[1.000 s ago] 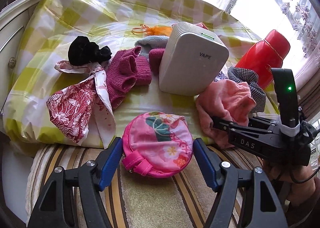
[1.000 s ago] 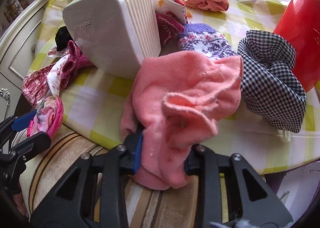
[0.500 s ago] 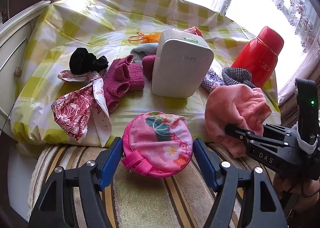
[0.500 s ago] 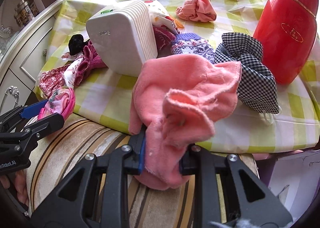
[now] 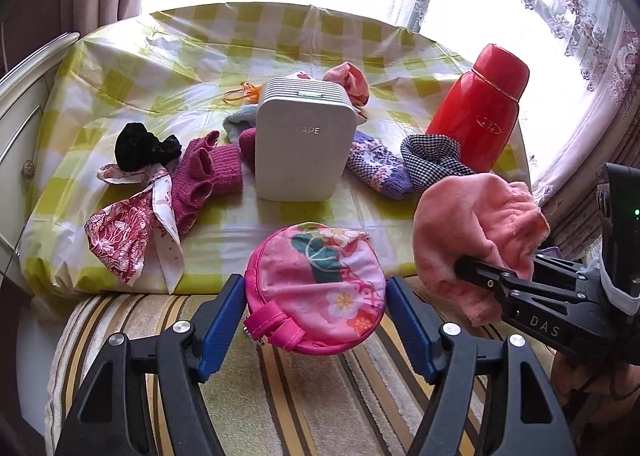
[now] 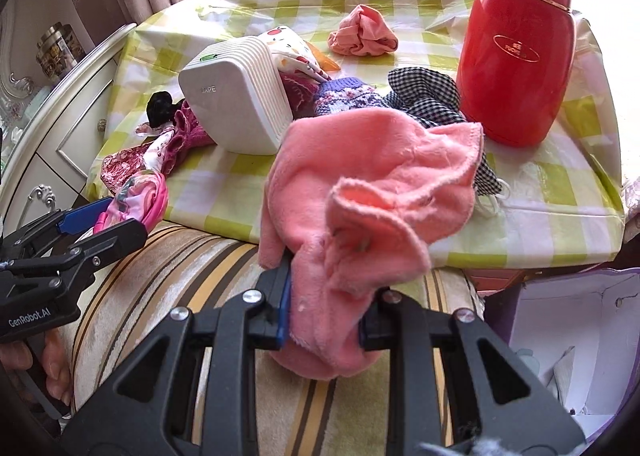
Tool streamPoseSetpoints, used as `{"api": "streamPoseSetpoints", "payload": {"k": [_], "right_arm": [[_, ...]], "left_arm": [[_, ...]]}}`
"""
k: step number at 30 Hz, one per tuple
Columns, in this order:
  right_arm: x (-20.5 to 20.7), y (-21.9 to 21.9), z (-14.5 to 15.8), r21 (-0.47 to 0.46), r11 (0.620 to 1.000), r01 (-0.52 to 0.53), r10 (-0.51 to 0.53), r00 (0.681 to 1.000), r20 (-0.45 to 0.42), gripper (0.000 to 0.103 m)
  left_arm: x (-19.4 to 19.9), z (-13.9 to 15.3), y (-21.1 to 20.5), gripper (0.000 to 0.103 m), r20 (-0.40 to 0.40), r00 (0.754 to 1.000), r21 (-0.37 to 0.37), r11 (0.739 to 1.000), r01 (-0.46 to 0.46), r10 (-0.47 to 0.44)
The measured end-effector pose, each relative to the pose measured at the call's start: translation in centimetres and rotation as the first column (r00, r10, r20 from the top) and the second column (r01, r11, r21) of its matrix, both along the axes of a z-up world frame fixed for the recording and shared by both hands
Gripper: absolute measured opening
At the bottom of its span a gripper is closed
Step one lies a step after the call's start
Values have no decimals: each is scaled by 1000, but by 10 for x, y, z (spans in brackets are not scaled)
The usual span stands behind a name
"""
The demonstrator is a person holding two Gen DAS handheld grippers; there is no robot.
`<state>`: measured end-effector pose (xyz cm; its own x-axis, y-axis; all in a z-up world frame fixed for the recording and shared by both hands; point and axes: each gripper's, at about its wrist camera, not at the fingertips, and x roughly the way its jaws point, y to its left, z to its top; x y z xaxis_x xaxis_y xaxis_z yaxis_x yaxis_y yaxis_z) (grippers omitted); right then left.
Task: Organize soft objects
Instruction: 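Carry the pink towel and coin purse to the box and release them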
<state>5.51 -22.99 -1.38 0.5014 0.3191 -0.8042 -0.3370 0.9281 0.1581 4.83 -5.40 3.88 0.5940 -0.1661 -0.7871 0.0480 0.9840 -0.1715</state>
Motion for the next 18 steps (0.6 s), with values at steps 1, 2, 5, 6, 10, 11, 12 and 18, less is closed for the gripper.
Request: {"api": "streamPoseSetpoints", "payload": {"k": [1, 2, 5, 6, 10, 11, 12, 18], "right_arm": [[-3, -4, 0, 1, 1000, 3, -3, 1000, -2, 28], [-5, -8, 0, 4, 1000, 8, -8, 1000, -4, 28], [-12, -21, -1, 9, 1000, 23, -23, 1000, -10, 28], [-15, -26, -1, 11, 999, 30, -30, 1000, -10, 28], [-25, -47, 1, 17, 998, 57, -57, 998, -7, 28], [-27, -54, 2, 21, 997, 68, -68, 998, -9, 28], [-29, -61, 2, 27, 996, 82, -82, 997, -11, 28], [-43, -111, 8, 36, 983, 179, -179, 984, -4, 28]], "left_arm": [[-1, 1, -4, 72, 1, 1000, -1, 1000, 8, -8], [-2, 1, -9, 72, 2, 1000, 0, 1000, 19, -19], [-5, 3, -24, 72, 4, 998, 3, 998, 55, -55], [-5, 3, -29, 72, 6, 998, 6, 998, 66, -66], [-10, 7, -47, 72, 15, 995, 12, 995, 103, -103], [-11, 8, -50, 72, 19, 994, 13, 994, 112, -112], [-12, 9, -54, 72, 22, 993, 13, 993, 120, -120], [-16, 15, -78, 72, 36, 984, 8, 984, 177, -177]]}}
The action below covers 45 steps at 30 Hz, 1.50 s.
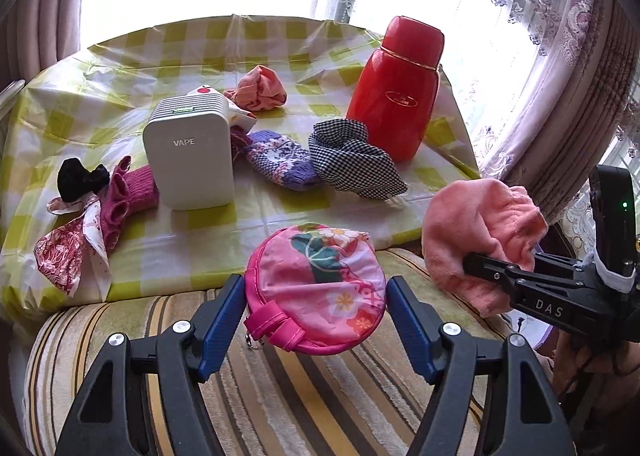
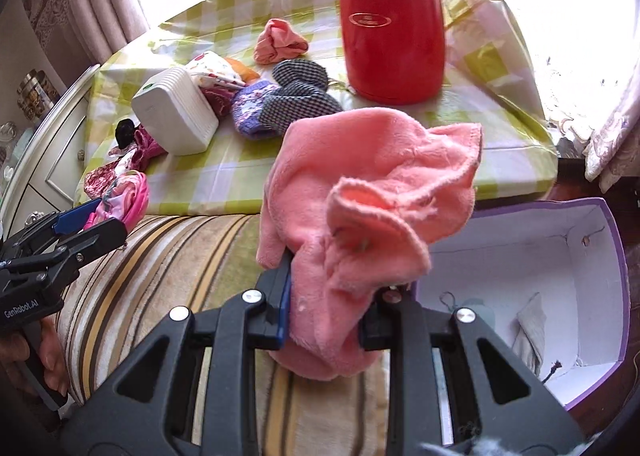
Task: Organize soft objects
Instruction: 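Carry the pink towel and coin purse to the box and release them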
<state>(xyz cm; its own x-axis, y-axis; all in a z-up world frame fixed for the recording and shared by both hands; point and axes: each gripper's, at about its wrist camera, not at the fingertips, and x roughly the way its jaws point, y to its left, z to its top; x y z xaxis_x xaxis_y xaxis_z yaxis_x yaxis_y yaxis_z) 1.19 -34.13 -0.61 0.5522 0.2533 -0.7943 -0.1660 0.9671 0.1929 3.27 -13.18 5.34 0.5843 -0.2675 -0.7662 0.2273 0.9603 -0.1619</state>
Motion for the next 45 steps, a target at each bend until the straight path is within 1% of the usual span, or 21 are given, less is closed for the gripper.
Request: {"api": "streamPoseSetpoints", "payload": {"k": [7, 14, 22, 27, 30, 31, 33, 35, 38, 40, 42, 45], "right_arm": [[-13, -60, 2, -4, 992, 129, -129, 992, 0, 28], [-20, -103, 8, -18, 975, 219, -219, 976, 13, 28], [-27, -133, 13, -39, 956, 290, -289, 957, 26, 30], [-29, -149, 14, -49, 943, 329, -328, 944, 29, 31], [-29, -156, 14, -57, 935, 350, -349, 937, 30, 36], [-30, -158, 15, -58, 933, 356, -355, 934, 32, 39], [-31, -161, 15, -59, 928, 367, -366, 930, 36, 45], [-32, -163, 16, -64, 924, 377, -374, 926, 43, 55], [-33, -164, 19, -78, 920, 383, -379, 923, 63, 66], [-33, -163, 21, -91, 917, 389, -383, 921, 74, 69], [-33, -161, 23, -102, 916, 388, -381, 921, 89, 70], [-35, -157, 29, -129, 912, 390, -375, 918, 125, 76]], "left_arm": [[-5, 6, -38, 72, 13, 995, 0, 995, 95, -95], [-10, 11, -78, 72, 20, 981, -6, 981, 194, -194], [-13, 16, -126, 72, 26, 951, -11, 951, 309, -309], [-18, 18, -149, 72, 32, 929, -24, 929, 370, -369], [-19, 19, -161, 74, 32, 914, -46, 913, 405, -404], [-19, 19, -165, 74, 28, 908, -59, 906, 420, -419], [-18, 19, -172, 76, 20, 896, -73, 894, 443, -443], [-17, 18, -177, 82, 16, 889, -83, 885, 458, -458], [-17, 18, -177, 84, 19, 888, -91, 884, 459, -460], [-15, 18, -173, 84, 19, 893, -94, 889, 449, -449], [-12, 20, -165, 84, 29, 909, -107, 903, 415, -415], [-7, 23, -146, 84, 65, 934, -164, 919, 358, -352]]}}
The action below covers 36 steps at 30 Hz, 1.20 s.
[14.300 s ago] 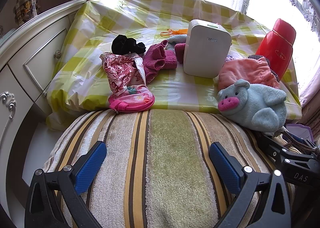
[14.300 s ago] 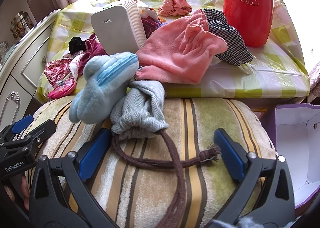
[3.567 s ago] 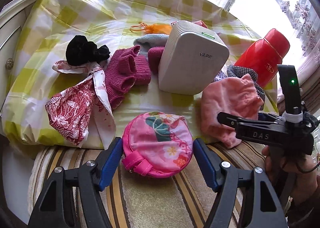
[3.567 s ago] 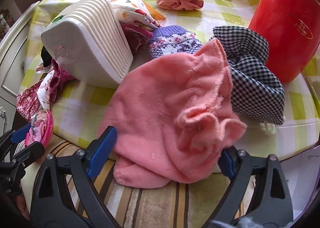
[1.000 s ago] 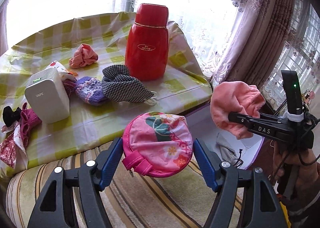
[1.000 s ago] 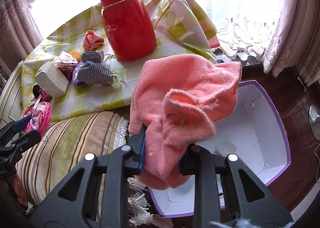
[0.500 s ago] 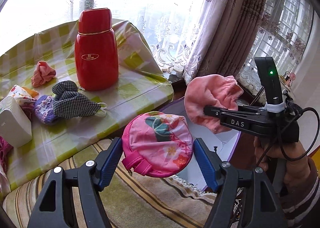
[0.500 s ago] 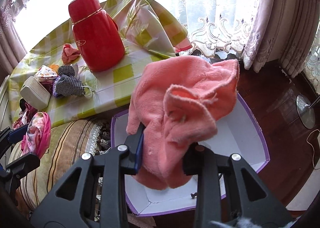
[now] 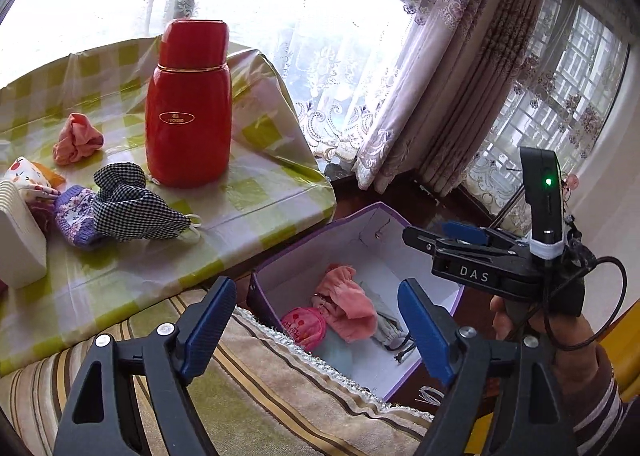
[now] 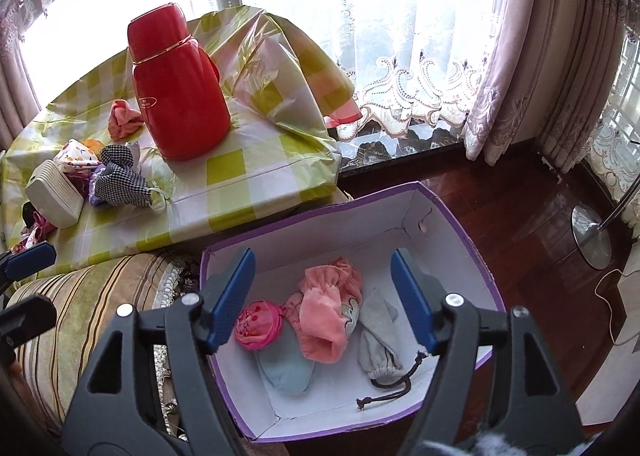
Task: Organize soft objects
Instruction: 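Carry the pink towel and coin purse to the box and release them, then move both tools back over the table toward the remaining items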
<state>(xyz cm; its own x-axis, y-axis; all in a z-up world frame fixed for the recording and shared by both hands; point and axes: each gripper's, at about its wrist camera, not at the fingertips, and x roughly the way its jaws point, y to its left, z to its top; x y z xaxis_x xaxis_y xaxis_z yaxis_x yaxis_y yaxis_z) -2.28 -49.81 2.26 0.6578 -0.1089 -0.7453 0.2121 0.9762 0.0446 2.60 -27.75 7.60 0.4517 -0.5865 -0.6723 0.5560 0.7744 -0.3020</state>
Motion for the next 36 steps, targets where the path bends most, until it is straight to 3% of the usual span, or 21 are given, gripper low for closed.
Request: {"api": "streamPoseSetpoints", "payload": {"k": [5, 8, 17, 23, 30, 36], "right_arm": [[-2, 8, 12, -67, 997, 31, -28, 998, 54, 85], [-5, 14, 21, -114, 992, 56, -41, 991, 128, 88], [3, 47, 34, -105, 990, -100, 114, 984, 138, 88], [11, 73, 32, -81, 981, -178, 187, 975, 120, 88], [29, 98, 24, -45, 972, -231, 234, 969, 75, 88], [44, 127, 22, -70, 957, -282, 286, 956, 59, 88]], "left_arm": [[2, 6, 24, 84, 105, 992, 11, 998, -66, 65], [4, 11, 40, 84, 127, 987, 36, 994, -106, 100], [9, 21, 102, 84, 205, 948, 78, 962, -262, 242], [17, 16, 154, 84, 178, 918, 49, 929, -367, 354], [24, 13, 209, 84, 172, 863, 34, 872, -487, 475], [33, 10, 243, 84, 162, 825, 30, 833, -552, 541]]}}
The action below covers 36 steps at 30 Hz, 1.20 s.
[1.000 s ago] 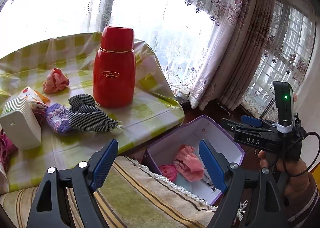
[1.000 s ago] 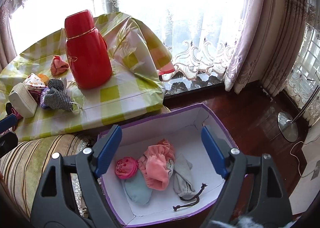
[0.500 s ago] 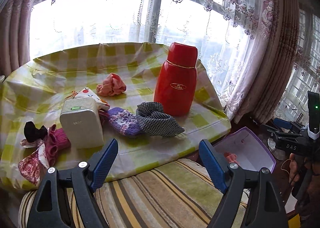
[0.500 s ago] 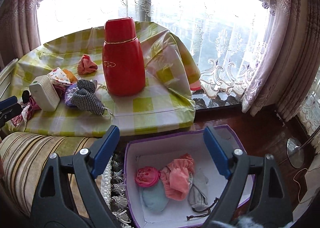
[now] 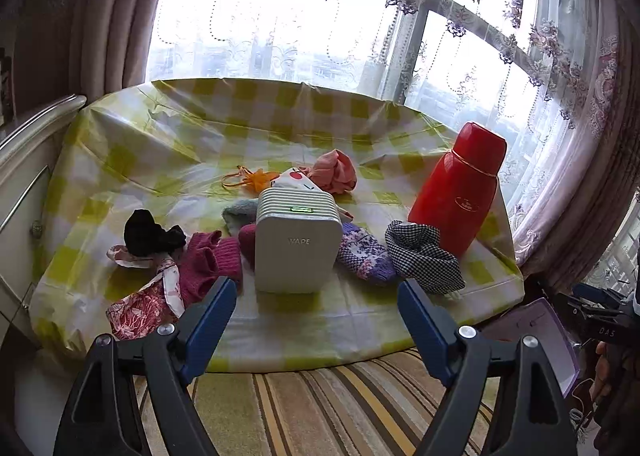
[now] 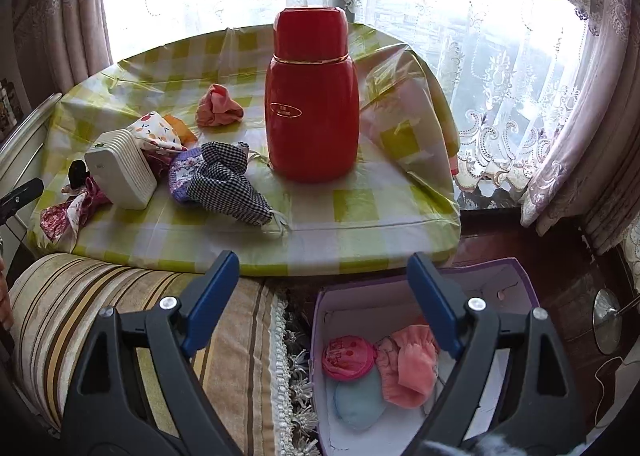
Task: Organize soft objects
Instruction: 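Move both tools back over the table toward the remaining items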
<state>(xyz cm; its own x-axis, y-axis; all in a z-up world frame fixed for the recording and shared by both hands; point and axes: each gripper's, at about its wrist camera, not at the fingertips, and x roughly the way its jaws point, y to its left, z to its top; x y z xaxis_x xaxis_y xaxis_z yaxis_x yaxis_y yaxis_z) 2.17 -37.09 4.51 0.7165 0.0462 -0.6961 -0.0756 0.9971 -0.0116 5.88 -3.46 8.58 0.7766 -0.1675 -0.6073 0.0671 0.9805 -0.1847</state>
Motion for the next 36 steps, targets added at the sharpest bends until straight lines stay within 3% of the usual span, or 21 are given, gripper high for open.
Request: {"api": "streamPoseSetpoints", "payload": {"k": [13, 21, 30, 36], "right_arm": [[50, 69, 2, -7, 991, -131, 132, 991, 22, 88], [78, 98, -1, 33, 986, -164, 163, 986, 30, 87], [108, 115, -20, 25, 992, -126, 126, 992, 22, 87], [123, 116, -38, 19, 994, -108, 108, 994, -7, 87]], "left_arm": [[22, -3, 60, 84, -11, 991, 2, 991, -133, 133], [50, 0, 107, 84, -22, 967, -1, 967, -254, 254], [101, -15, 147, 84, -101, 935, -35, 938, -345, 340], [130, -38, 158, 84, -152, 925, -15, 935, -354, 348]]}}
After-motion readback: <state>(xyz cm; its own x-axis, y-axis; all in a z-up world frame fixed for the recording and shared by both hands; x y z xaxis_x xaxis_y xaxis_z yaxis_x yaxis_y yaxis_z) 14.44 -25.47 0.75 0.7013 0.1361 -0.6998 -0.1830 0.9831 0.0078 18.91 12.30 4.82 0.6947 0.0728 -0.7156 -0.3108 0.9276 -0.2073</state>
